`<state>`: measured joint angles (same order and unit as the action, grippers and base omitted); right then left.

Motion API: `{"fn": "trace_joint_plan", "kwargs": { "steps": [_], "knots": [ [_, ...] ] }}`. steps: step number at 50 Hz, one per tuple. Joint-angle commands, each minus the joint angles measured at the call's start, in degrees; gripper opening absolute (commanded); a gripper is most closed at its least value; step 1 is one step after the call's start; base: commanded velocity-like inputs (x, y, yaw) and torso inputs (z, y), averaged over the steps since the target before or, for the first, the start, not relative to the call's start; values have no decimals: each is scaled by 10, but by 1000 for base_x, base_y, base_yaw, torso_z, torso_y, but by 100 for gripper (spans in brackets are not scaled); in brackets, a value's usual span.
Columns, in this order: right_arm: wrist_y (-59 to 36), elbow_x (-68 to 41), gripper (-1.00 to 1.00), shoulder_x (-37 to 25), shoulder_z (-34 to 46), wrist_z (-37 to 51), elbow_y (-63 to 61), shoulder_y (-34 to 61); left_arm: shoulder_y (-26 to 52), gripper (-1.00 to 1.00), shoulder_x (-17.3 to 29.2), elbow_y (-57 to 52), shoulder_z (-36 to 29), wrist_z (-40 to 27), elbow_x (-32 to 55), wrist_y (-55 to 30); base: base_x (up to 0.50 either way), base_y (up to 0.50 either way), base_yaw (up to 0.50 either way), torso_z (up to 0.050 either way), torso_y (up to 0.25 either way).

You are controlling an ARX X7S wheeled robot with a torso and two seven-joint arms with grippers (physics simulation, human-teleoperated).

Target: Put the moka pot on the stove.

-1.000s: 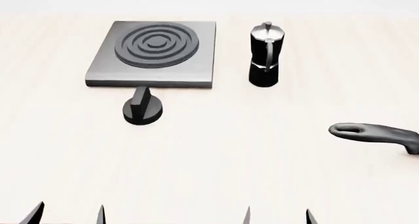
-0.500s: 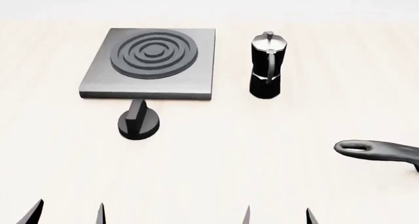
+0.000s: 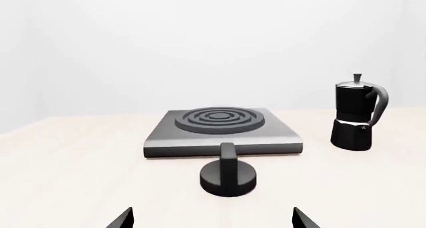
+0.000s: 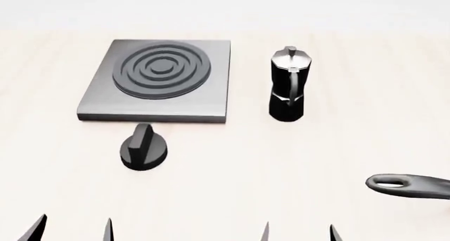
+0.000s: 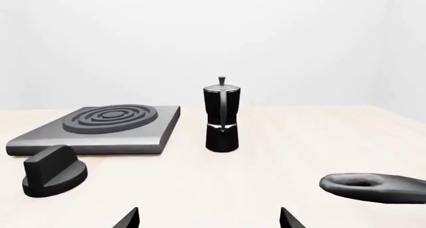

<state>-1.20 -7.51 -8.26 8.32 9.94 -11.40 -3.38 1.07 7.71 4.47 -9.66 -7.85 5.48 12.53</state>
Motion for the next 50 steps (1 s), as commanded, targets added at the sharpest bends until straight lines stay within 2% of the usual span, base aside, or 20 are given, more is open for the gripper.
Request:
{"fn": "trace_joint_plan", "kwargs": {
  "steps": [1, 20, 50],
  "knots": [
    [-5, 2, 100, -5, 8, 9, -12, -6, 1, 100, 4, 2, -5, -3, 6, 5, 172, 0, 0, 0, 0],
    [17, -1, 100, -3, 22, 11, 38, 21, 3, 100, 12, 5, -16, -12, 2, 14, 171, 0, 0, 0, 0],
    [20, -11, 100, -14, 32, 23, 41, 22, 5, 100, 21, 8, -27, -23, 7, 20, 172, 0, 0, 0, 0]
  ]
}}
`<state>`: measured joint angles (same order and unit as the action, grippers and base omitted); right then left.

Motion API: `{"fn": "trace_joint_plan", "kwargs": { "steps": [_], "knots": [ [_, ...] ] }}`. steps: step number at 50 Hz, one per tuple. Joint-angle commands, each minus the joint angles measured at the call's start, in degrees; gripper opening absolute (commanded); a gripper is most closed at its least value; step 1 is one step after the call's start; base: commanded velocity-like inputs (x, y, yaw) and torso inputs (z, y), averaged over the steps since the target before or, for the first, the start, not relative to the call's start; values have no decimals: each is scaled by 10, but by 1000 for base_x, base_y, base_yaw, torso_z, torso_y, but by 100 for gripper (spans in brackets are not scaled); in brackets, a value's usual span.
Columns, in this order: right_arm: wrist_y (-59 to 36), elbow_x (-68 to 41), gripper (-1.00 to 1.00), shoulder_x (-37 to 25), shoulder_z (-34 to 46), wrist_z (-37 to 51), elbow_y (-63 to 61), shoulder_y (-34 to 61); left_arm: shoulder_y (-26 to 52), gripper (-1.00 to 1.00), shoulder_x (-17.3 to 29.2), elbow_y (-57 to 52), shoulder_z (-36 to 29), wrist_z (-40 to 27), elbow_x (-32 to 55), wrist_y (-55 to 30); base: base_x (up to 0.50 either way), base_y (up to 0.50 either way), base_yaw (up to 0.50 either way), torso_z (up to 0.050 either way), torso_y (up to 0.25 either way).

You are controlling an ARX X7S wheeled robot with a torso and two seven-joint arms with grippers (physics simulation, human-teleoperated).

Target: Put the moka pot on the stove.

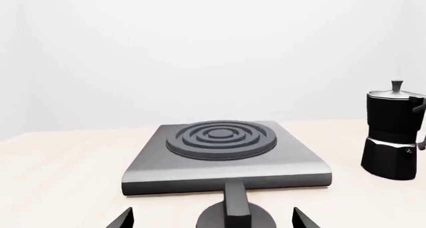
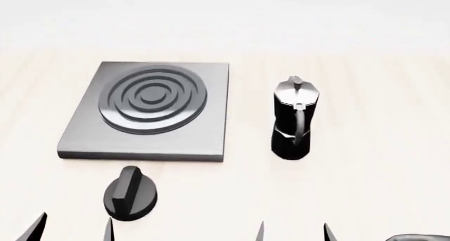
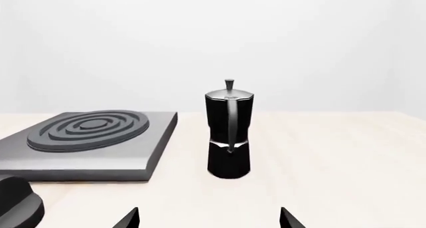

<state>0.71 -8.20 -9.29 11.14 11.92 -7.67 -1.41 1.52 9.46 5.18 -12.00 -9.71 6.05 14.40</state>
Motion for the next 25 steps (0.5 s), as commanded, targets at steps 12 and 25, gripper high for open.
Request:
{"fn": "trace_joint_plan", "kwargs": {
  "steps": [12, 25],
  "knots": [
    [4, -8, 100, -6, 7, 7, 10, 5, 1, 100, 6, 1, -8, -7, 4, 2, 174, 0, 0, 0, 0],
    [7, -11, 100, -10, 10, 13, 11, 4, 2, 100, 10, -1, -13, -11, 6, -2, 172, 0, 0, 0, 0]
  ]
}}
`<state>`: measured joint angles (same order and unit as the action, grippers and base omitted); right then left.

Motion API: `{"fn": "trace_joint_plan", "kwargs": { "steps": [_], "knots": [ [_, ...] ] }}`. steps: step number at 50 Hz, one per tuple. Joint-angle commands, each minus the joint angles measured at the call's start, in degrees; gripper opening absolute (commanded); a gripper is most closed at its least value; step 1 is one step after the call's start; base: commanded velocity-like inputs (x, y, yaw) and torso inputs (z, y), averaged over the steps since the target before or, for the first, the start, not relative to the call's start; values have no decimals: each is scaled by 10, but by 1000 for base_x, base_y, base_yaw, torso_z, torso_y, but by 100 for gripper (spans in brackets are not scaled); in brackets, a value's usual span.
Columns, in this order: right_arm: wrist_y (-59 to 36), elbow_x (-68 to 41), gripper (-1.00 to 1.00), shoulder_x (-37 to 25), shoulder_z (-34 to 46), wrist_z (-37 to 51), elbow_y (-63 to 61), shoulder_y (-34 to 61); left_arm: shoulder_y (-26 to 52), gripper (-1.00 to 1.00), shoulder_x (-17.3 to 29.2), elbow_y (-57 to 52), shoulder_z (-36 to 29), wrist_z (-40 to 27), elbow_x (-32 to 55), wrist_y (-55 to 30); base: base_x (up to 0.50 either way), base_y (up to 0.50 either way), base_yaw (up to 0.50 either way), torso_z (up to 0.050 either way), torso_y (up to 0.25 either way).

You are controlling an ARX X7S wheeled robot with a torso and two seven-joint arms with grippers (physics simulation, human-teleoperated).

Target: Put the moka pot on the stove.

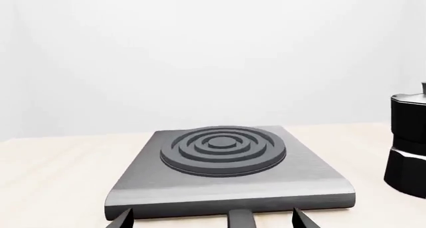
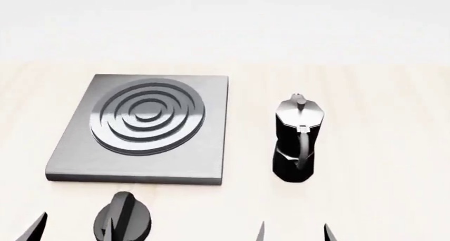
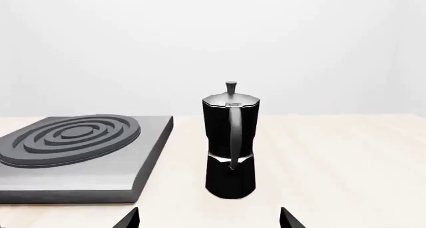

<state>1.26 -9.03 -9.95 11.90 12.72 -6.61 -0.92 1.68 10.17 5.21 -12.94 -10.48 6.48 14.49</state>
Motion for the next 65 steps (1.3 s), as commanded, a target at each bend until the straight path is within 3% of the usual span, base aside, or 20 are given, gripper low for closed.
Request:
{"fn": "trace_joint_plan", "kwargs": {
  "steps": [1, 34, 65],
  "knots": [
    [2, -3, 100, -3, 3, 4, 0, -1, 1, 100, 3, -1, -4, -3, 2, -3, 172, 0, 0, 0, 0],
    [13, -9, 100, -13, 13, 13, 3, 0, 2, 100, 12, -2, -15, -11, 8, -5, 172, 0, 0, 0, 0],
    [-3, 2, 100, -26, 29, 35, -39, -7, 4, 100, 18, 0, -24, -17, 12, 1, 2, 94, 0, 0, 0]
  ]
}}
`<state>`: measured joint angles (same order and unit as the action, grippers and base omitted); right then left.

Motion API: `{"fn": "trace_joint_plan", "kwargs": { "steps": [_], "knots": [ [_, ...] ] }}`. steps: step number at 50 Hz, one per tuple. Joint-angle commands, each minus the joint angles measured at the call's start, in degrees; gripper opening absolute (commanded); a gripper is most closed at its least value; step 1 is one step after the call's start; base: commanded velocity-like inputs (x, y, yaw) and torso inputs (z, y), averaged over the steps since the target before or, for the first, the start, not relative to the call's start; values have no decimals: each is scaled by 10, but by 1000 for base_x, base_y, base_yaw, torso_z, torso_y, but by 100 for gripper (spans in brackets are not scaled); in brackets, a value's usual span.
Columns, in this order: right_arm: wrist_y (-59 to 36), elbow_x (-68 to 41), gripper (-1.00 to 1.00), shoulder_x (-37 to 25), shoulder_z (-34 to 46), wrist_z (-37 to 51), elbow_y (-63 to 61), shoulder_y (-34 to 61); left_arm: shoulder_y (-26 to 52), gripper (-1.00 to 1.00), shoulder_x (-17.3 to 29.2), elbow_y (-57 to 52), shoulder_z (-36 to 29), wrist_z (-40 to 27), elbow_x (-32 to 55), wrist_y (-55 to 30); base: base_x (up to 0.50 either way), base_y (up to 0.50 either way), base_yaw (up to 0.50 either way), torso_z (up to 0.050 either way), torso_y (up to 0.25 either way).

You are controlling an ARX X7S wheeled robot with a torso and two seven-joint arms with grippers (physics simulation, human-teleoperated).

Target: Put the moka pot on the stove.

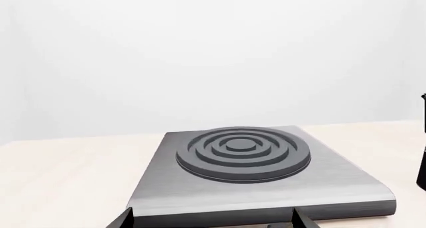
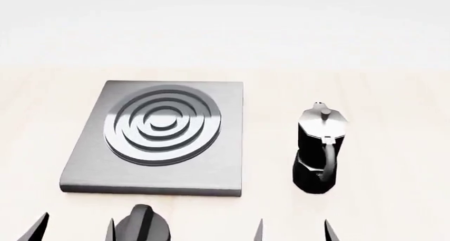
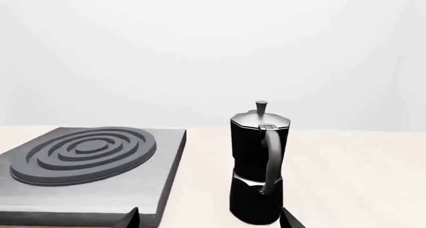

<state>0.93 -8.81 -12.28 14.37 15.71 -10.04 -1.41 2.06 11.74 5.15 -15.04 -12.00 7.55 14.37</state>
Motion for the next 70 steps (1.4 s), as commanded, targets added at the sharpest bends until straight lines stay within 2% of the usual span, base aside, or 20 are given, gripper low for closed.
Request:
{"fn": "trace_joint_plan", "kwargs": {
  "steps": [1, 70],
  "knots": [
    [1, 0, 100, -3, 3, 6, -4, -2, 1, 100, 2, 1, -3, -2, 2, 2, 0, 168, 0, 0, 0],
    [13, -6, 100, -18, 24, 29, -9, -11, 5, 100, 16, 2, -22, -20, 12, 5, 0, 162, 0, 0, 0]
  ]
}}
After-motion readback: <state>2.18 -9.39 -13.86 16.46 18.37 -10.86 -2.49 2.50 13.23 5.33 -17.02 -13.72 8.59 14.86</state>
